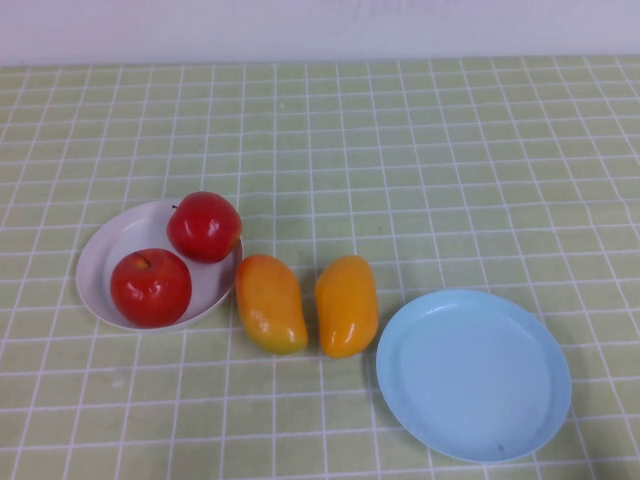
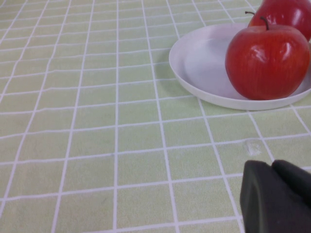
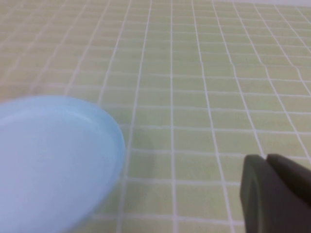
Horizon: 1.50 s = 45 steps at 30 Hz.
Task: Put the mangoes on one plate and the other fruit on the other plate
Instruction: Put another type of fruit in the right plate
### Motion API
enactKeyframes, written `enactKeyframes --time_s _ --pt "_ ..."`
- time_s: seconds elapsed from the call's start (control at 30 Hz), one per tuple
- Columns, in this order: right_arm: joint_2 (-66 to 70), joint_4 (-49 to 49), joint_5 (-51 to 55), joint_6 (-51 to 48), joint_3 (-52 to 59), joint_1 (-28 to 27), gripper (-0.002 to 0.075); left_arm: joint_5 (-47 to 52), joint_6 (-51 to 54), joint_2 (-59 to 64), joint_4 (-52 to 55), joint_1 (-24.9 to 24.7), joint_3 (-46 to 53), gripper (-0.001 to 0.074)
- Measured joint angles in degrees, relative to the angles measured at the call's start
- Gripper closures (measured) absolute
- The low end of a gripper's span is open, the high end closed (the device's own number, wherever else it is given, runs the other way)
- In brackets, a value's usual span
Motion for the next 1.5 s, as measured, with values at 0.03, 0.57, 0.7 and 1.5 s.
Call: enactKeyframes --time_s 0.03,0.57,0.7,1.5 --pt "0.00 1.34 -0.75 0.00 0.00 0.00 0.0742 0.00 0.00 0.00 0.00 0.00 0.00 0.0734" --pt "0.00 40.82 -10.49 0.00 -0.37 0.00 0.0741 0.00 0.00 0.00 0.00 0.00 0.00 0.0734" --pt "6.50 41.27 -2.51 0.00 -6.74 0.00 0.0741 0.00 0.00 0.00 0.00 0.00 0.00 0.0734" --pt "72.13 13.24 30.92 3.76 -53.05 12.06 0.0739 0.00 0.00 0.00 0.00 0.00 0.00 0.0734"
